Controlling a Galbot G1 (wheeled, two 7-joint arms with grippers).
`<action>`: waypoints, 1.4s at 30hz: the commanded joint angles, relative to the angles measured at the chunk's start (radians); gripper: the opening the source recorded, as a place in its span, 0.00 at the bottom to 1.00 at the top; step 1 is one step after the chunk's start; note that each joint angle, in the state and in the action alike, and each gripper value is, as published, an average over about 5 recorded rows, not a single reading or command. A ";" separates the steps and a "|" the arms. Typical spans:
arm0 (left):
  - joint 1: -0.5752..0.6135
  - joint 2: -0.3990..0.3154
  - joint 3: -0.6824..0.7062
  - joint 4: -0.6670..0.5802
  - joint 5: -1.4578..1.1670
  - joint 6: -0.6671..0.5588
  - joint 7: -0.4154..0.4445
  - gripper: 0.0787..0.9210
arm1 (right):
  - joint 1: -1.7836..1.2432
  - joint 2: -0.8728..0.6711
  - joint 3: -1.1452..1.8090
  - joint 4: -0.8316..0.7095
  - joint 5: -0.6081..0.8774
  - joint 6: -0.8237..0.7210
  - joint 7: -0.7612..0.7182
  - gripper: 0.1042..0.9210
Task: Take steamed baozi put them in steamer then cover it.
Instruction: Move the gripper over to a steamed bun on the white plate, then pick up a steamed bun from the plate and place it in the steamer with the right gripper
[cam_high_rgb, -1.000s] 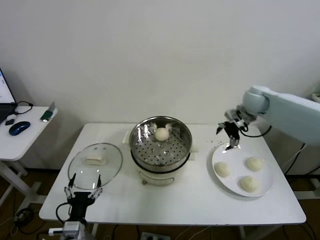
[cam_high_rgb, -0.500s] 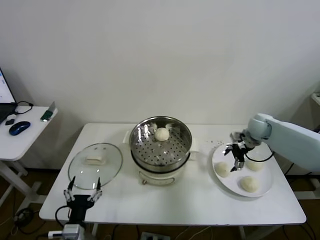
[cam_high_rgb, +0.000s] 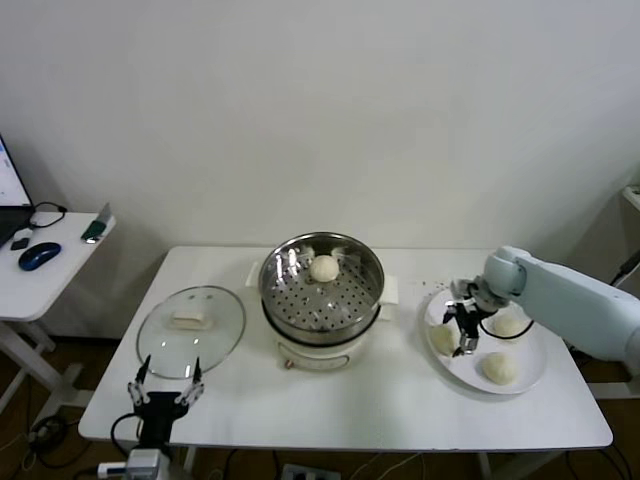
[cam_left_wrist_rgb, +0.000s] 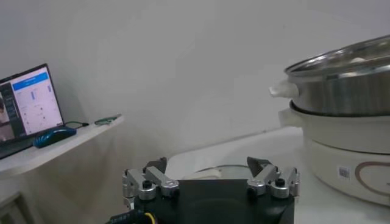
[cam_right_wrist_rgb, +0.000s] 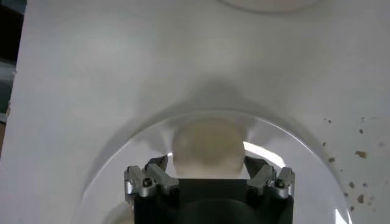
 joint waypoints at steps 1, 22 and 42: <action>-0.003 -0.002 0.003 0.005 0.002 0.001 -0.001 0.88 | -0.023 0.026 0.025 -0.053 -0.013 0.012 -0.008 0.81; 0.003 -0.004 0.015 -0.008 0.004 -0.001 0.002 0.88 | 0.418 0.017 -0.236 -0.028 0.250 0.012 -0.040 0.71; 0.051 0.007 0.093 -0.055 0.081 -0.035 0.012 0.88 | 0.760 0.441 -0.459 0.045 0.725 -0.142 0.017 0.71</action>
